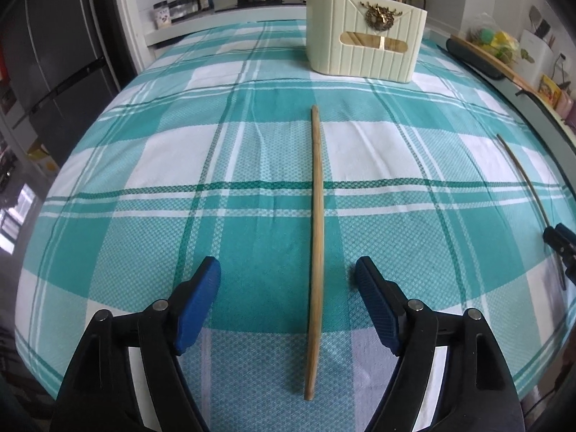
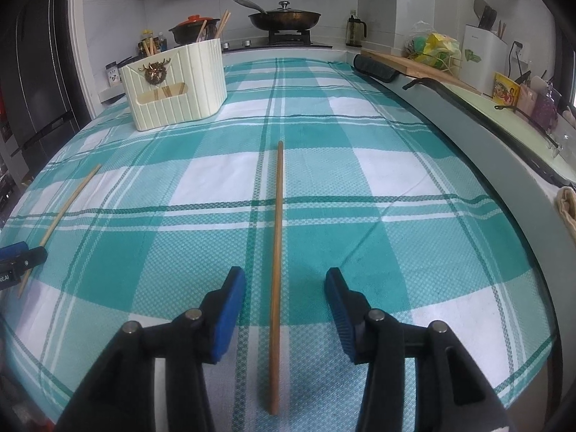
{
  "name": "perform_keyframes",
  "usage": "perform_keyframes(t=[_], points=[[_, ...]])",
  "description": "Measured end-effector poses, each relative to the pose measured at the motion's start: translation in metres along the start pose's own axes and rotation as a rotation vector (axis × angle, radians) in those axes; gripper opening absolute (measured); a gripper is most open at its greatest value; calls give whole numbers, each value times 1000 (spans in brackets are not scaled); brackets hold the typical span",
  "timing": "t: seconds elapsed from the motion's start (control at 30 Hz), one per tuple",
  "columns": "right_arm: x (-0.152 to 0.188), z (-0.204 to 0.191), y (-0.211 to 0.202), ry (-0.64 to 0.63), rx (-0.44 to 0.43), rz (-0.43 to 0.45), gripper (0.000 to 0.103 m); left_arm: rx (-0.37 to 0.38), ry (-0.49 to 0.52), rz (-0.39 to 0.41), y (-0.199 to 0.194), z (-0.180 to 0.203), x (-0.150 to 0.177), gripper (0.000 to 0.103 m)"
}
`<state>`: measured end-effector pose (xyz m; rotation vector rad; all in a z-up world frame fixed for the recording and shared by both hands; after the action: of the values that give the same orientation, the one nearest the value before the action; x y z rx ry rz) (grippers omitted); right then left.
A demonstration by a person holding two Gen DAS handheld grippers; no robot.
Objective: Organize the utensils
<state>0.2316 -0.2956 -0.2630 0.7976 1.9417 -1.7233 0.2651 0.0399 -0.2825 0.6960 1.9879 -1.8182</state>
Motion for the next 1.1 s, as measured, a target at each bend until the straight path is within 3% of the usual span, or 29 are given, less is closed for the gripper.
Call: perform_keyframes(t=[0.37,0.8,0.97,1.1], points=[[1,-4,4,-37,19,19,51,-13,-13,-4,6,-7,1,96],[2,-4,5,-40,20,26,51,-4,-13,1,8,-9,1,99],[-1,-4,6,-51,10,-18,51,59,18,-28,4,-9,-4,93],[-18,-1,3,-56,-41,-64,51,119,72,-15,-3,-9,-26,93]])
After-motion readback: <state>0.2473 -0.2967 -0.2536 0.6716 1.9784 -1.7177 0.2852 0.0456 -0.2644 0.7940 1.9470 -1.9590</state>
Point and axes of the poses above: each gripper's, at about its wrist camera, not at the fingertips, and y roughly the way its jaws point, z to its right, x to its underside, the point moved 6 cm from there along y, roughly the way its jaws point, and after that the axes turned 9 degrees about y, right-handed, at the moved point
